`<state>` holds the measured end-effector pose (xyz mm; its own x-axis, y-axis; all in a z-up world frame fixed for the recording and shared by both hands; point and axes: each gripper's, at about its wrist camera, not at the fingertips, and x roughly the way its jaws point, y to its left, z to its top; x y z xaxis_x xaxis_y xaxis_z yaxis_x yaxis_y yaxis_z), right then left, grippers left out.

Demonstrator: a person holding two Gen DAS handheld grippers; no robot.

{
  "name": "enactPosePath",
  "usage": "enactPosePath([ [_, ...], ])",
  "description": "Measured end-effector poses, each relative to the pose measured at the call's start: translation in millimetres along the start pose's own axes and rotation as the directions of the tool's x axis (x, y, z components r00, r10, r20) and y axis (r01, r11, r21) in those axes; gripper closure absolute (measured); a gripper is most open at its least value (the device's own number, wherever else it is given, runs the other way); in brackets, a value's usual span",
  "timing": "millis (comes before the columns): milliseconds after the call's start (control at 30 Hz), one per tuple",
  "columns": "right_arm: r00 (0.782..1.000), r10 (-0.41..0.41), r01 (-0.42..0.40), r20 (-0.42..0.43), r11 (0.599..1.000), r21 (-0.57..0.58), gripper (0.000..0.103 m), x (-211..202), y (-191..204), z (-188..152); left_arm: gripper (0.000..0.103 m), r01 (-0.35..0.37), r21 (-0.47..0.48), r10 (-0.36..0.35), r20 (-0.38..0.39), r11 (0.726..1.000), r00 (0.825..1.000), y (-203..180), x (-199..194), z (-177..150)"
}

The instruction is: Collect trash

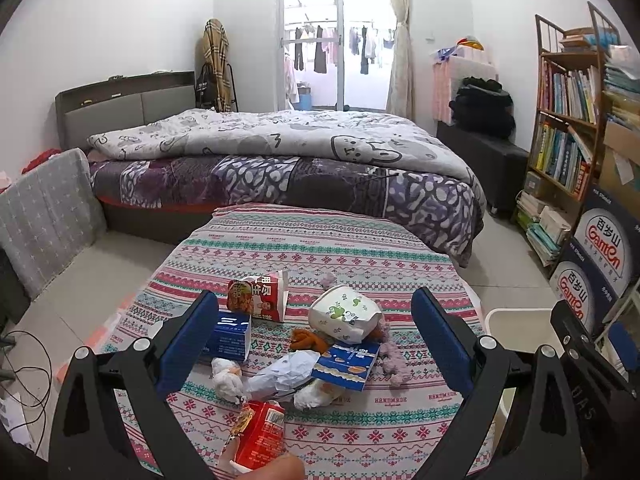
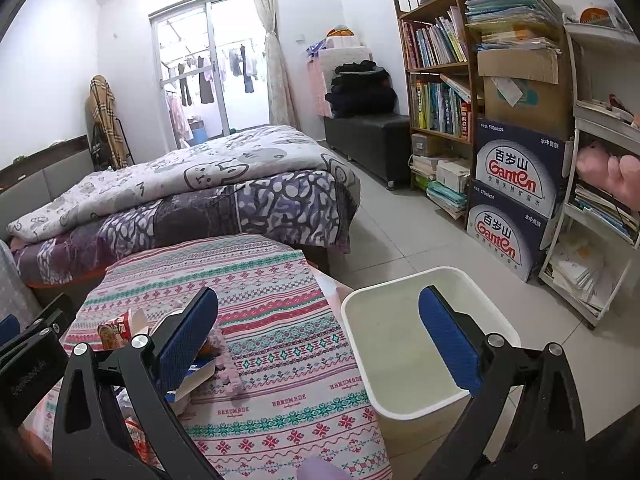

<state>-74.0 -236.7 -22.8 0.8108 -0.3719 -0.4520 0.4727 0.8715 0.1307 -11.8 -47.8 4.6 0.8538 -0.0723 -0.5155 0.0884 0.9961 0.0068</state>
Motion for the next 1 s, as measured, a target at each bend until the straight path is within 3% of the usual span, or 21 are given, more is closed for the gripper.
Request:
enactPosePath([
  [1000, 1.000, -0.022, 0.022, -0.015, 1.000, 0.015, 0.007, 1, -7, -1, 0.009, 0.008, 0.018, -0.008, -0.018, 1.000, 1.000, -10, 8, -4],
])
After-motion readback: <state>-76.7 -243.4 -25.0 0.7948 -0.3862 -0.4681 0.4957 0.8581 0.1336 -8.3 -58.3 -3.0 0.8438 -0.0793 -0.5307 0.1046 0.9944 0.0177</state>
